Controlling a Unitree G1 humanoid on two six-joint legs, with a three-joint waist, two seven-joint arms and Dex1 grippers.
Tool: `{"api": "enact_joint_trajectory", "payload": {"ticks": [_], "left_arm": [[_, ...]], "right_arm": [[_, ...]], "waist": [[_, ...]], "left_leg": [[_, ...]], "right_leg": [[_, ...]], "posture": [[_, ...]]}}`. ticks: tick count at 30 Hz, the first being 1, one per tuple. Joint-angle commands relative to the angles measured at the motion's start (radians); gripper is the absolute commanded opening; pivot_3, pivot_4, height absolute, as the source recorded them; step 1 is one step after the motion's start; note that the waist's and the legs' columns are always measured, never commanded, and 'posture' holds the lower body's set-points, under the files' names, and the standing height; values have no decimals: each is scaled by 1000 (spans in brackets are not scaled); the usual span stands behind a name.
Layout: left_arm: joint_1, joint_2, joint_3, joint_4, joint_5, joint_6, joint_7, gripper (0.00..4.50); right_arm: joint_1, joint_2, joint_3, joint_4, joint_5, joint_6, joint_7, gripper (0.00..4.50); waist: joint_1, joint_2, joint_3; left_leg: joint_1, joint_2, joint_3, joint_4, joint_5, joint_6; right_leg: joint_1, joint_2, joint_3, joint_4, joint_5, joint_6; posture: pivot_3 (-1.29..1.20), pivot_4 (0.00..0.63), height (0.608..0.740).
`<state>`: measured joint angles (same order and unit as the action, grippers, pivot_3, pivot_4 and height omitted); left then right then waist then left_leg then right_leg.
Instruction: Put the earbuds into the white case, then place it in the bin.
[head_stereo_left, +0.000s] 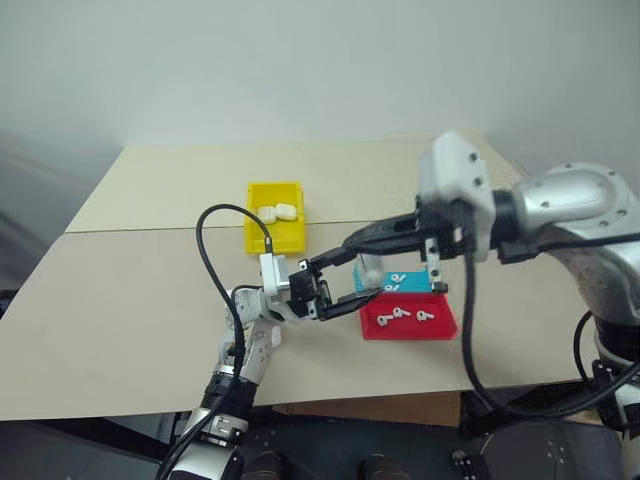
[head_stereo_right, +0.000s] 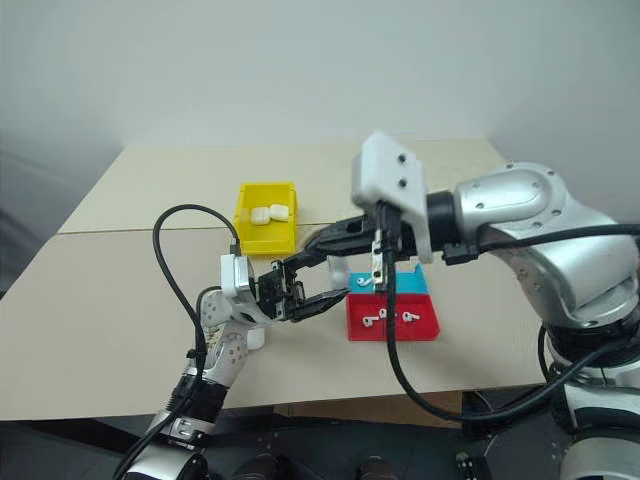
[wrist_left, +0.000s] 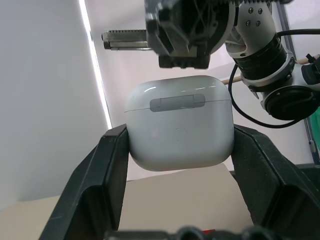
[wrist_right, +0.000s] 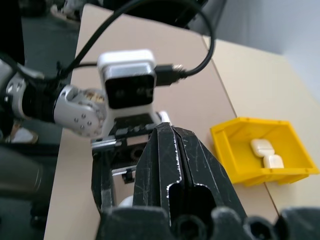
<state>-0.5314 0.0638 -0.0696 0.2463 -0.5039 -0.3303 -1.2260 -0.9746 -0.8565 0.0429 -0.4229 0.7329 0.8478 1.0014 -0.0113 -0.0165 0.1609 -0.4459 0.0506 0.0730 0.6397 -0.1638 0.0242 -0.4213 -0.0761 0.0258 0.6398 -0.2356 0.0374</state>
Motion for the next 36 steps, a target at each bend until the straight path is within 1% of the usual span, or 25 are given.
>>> {"api": "enact_joint_trajectory", "payload": {"ticks": [1,3,4,6,7,9,10,13,16,18,20,22,25,29,30,31,33,36], "left_arm": [[-42,-22,55,-89,94,28,270,2783],[-99,-25,88,-130,190,118,494,2783],[-145,-21,116,-115,249,126,606,2783],[-203,-10,152,-105,335,166,776,2783],[-244,-8,186,-88,367,229,897,2783],[-291,-11,232,-83,402,352,1069,2783],[-314,0,247,-51,428,406,1138,2783],[-353,35,247,19,488,512,1241,2783],[-405,55,222,138,504,590,1258,2783],[-422,54,179,214,534,556,1248,2783],[-450,56,135,321,598,480,1299,2783],[-483,52,127,410,599,439,1298,2783],[-510,51,117,485,584,392,1260,2783],[-566,49,126,614,584,377,1297,4184],[-575,51,129,638,580,369,1296,4360],[-583,52,130,658,581,356,1303,4460],[-599,48,151,677,557,344,1310,4460],[-592,44,170,638,521,327,1278,4460]], "right_arm": [[-9,29,-206,41,99,38,-114,35],[18,46,-301,39,155,62,-188,35],[62,55,-357,23,183,68,-224,35],[140,67,-437,-18,230,75,-281,35],[200,81,-468,-49,242,80,-322,35],[281,94,-498,-92,264,85,-385,35],[325,107,-507,-107,278,89,-418,35],[396,128,-514,-129,315,83,-478,35],[440,143,-487,-123,316,68,-508,35],[448,141,-465,-101,301,68,-525,35],[454,134,-448,-94,282,62,-535,35],[470,126,-439,-117,282,50,-523,35],[483,126,-438,-133,293,46,-528,35],[505,119,-448,-136,290,60,-559,0],[509,117,-453,-136,293,61,-564,0],[514,115,-456,-139,297,61,-567,0],[522,109,-457,-145,301,59,-573,0],[533,104,-456,-152,308,59,-583,0]], "waist": [[2,0,0],[8,-1,0],[16,-1,0],[21,-2,0],[23,-2,0],[21,-2,0],[16,-2,0],[13,-2,0],[12,-2,0],[12,-2,0],[16,-2,0],[23,-2,0],[22,-2,0],[20,-2,1],[21,-2,1],[21,-2,1],[20,-2,1],[21,-2,1]], "left_leg": [[0,0,0,0,0,0],[0,0,-1,0,0,0],[0,0,-1,0,0,0],[0,-1,-3,1,0,0],[0,-1,-3,1,0,0],[0,-1,-3,1,0,0],[0,-1,-3,1,0,0],[0,-1,-3,1,0,0],[0,-1,-3,1,0,0],[0,-1,-3,1,0,0],[-1,-2,-3,1,0,0],[-2,-2,-3,1,0,0],[-5,-2,-4,1,0,0],[-5,-2,-5,1,0,0],[-5,-2,-5,1,0,0],[-5,-2,-5,1,0,0],[-5,-2,-5,1,0,0],[-5,-2,-5,1,0,0]], "right_leg": [[0,0,0,0,0,0],[0,0,0,0,0,0],[1,0,0,0,0,1],[2,0,-2,-1,1,1],[2,0,-2,-1,1,1],[3,0,-2,-1,1,1],[2,0,-1,0,1,2],[2,1,-1,1,1,2],[2,1,-2,2,1,2],[2,0,-3,1,1,2],[2,0,-3,0,1,2],[1,0,-3,-1,1,2],[0,0,-4,-2,1,2],[0,0,-5,-1,1,2],[0,0,-6,-1,1,2],[0,0,-6,-1,1,2],[0,0,-6,-1,1,2],[0,0,-6,-1,1,2]], "posture": [[0,150,740],[0,150,740],[0,150,740],[0,150,740],[0,150,740],[0,150,740],[0,150,740],[0,150,740],[0,150,740],[0,150,740],[0,150,740],[0,150,740],[0,150,740],[0,150,740],[0,150,740],[0,150,740],[0,150,740],[0,150,740]]}}
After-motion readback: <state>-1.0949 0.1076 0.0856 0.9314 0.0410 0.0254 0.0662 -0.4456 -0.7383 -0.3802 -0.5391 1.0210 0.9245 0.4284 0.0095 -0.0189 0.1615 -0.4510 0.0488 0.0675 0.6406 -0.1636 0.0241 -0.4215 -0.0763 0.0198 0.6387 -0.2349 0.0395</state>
